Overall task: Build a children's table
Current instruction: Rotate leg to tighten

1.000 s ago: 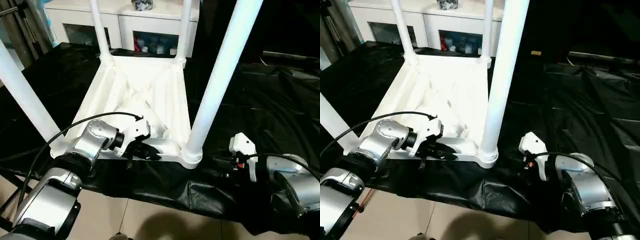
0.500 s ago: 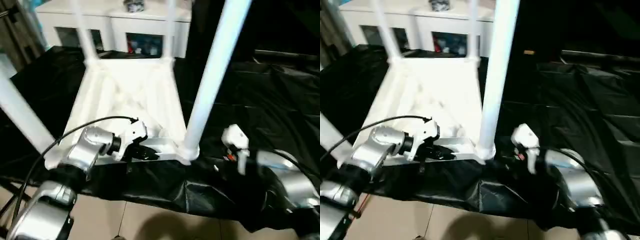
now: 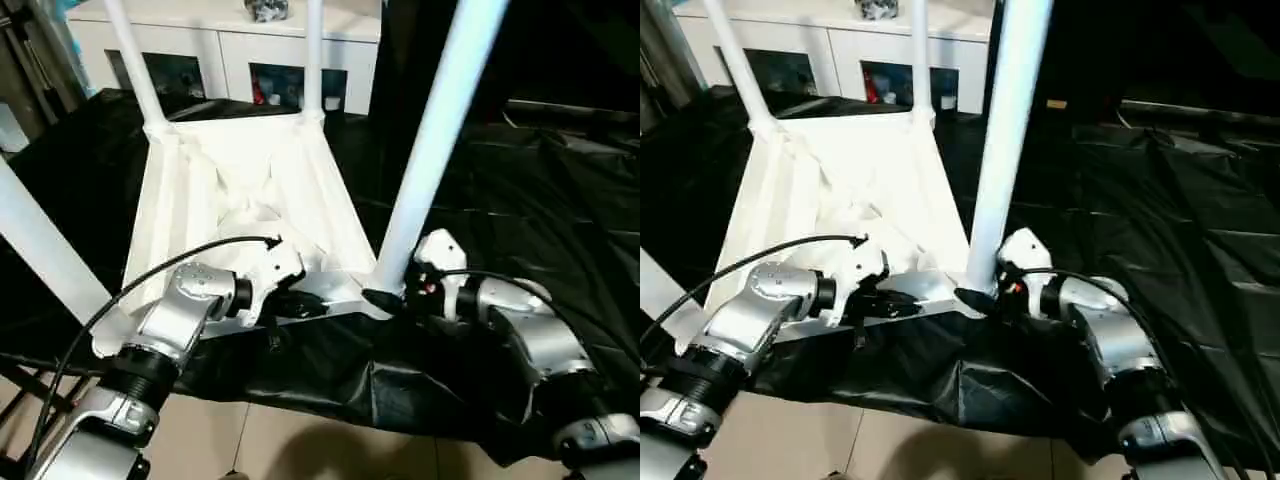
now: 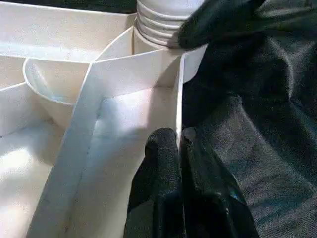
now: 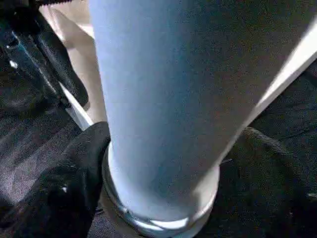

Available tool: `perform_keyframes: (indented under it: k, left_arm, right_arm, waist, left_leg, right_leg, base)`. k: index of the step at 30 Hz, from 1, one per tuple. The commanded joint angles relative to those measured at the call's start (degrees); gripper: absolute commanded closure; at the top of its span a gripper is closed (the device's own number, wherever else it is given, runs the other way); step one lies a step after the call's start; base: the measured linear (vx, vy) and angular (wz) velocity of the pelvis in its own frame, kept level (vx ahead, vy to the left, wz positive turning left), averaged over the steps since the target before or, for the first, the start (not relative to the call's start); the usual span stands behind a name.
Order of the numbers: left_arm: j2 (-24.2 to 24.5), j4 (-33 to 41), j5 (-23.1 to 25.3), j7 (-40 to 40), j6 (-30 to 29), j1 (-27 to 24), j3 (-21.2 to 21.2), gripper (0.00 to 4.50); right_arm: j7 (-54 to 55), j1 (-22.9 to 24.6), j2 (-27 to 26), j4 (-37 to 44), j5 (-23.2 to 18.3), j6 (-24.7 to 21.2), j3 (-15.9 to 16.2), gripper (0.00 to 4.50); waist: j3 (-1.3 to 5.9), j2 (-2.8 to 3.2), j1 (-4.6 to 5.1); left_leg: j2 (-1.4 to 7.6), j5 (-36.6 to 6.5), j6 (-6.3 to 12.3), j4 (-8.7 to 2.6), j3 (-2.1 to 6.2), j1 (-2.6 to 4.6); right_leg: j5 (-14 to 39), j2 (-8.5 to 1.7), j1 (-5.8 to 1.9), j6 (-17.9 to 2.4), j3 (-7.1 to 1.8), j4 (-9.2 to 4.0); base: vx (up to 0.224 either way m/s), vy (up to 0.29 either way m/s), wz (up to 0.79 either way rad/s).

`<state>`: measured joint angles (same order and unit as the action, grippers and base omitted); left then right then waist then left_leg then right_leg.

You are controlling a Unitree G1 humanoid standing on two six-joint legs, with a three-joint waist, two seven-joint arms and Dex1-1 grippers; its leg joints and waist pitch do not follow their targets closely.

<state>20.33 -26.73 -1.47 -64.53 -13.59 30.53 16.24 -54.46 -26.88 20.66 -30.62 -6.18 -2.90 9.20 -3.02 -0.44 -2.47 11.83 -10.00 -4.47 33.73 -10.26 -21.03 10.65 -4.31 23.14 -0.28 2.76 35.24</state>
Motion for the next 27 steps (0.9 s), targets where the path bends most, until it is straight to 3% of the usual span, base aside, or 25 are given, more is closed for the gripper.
perform_keyframes:
  k: [1, 9, 13, 17, 19, 22, 24, 25, 27]
  left_arm:
    - [0.43, -1.47, -0.25, -0.10, -0.98, -1.26, 0.22, 4.50]
    - [1.47, -2.26, 0.11, -0.62, -1.02, -0.71, 0.32, 4.50]
    - [1.19, -3.00, 0.56, 0.73, -1.34, -0.36, 0.03, 4.50]
    - [-1.91, -5.61, 1.81, 7.69, -1.62, 1.58, -1.02, 4.50]
    - [-3.18, -6.17, 2.11, 9.97, -2.07, 2.35, -1.27, 4.50]
    - [-7.14, -8.41, 2.46, 15.11, -3.04, 4.98, -1.76, 4.50]
    - [-9.31, -9.88, 3.03, 16.63, -3.04, 6.56, -1.07, 4.50]
    - [-9.90, -10.54, 3.42, 16.77, -2.51, 7.01, -0.49, 4.50]
    - [-10.54, -11.20, 3.73, 16.63, -1.88, 7.37, 0.12, 4.50]
  right_arm:
    - [0.36, -1.45, 0.31, -1.85, 0.81, 0.61, -0.73, 0.82]
    - [-0.31, -2.90, -0.70, -5.46, 0.59, 2.46, -0.73, 1.63]
    - [0.28, -2.31, -2.13, -6.61, -0.17, 2.79, -0.84, 1.74]
    - [9.26, -2.65, -6.85, -10.29, 0.47, 2.41, -2.57, 1.76]
    - [13.12, -3.39, -8.78, -11.98, 0.56, 1.99, -3.38, 1.77]
    - [21.64, -5.70, -13.38, -15.77, 2.09, 3.42, -3.44, 1.78]
    - [24.88, -7.17, -16.33, -17.23, 3.19, 4.52, -2.40, 1.78]
    - [24.72, -7.63, -17.41, -17.45, 3.03, 4.85, -2.39, 1.78]
    - [24.27, -8.28, -18.58, -17.94, 2.58, 5.20, -2.69, 1.78]
  waist:
    - [3.50, -1.17, -0.37]
    - [3.44, -1.52, -0.12]
    - [3.45, -1.52, 0.05]
    - [3.28, -1.12, 0.18]
    - [3.36, -1.32, 0.35]
    - [3.39, -0.89, 0.34]
    - [3.43, -1.15, 0.45]
    - [3.42, -0.88, 0.41]
    - [3.50, -0.99, 0.23]
  left_leg:
    - [0.99, -11.60, 3.28, -3.68, 0.02, 0.14]
    - [1.00, -12.39, 2.94, -3.77, 0.08, 0.13]
    - [1.04, -13.12, 2.70, -3.83, 0.11, 0.16]
    - [0.97, -15.14, 1.49, -4.04, 0.21, 0.50]
    - [1.00, -16.09, 0.52, -4.22, 0.38, 0.40]
    - [1.00, -16.95, 0.18, -4.19, 0.37, 0.69]
    - [0.83, -17.18, -0.47, -4.24, 0.39, 0.71]
    - [0.89, -17.50, -0.22, -4.24, 0.32, 0.79]
    - [0.83, -17.63, 0.19, -4.21, 0.30, 0.71]
  right_leg:
    - [14.74, -3.19, -2.68, -11.64, -2.01, -4.52]
    - [16.02, -3.19, -2.67, -11.32, -2.01, -4.59]
    - [16.44, -3.17, -2.59, -11.35, -2.02, -4.64]
    - [19.65, -3.16, -2.24, -10.77, -2.00, -5.07]
    - [21.31, -3.20, -2.35, -10.06, -1.91, -5.16]
    - [21.06, -3.28, -2.08, -10.33, -2.07, -5.26]
    - [20.93, -3.13, -2.11, -10.22, -1.92, -5.30]
    - [20.28, -3.17, -1.94, -10.33, -2.02, -5.46]
    - [19.37, -3.11, -2.08, -10.41, -2.03, -5.35]
  base:
    - [0.000, 0.000, 0.00]
    - [0.000, 0.000, 0.00]
    - [0.000, 0.000, 0.00]
    - [0.000, 0.000, 0.00]
    - [0.000, 0.000, 0.00]
    - [0.000, 0.000, 0.00]
    - [0.000, 0.000, 0.00]
    - [0.000, 0.000, 0.00]
    - [0.000, 0.000, 0.00]
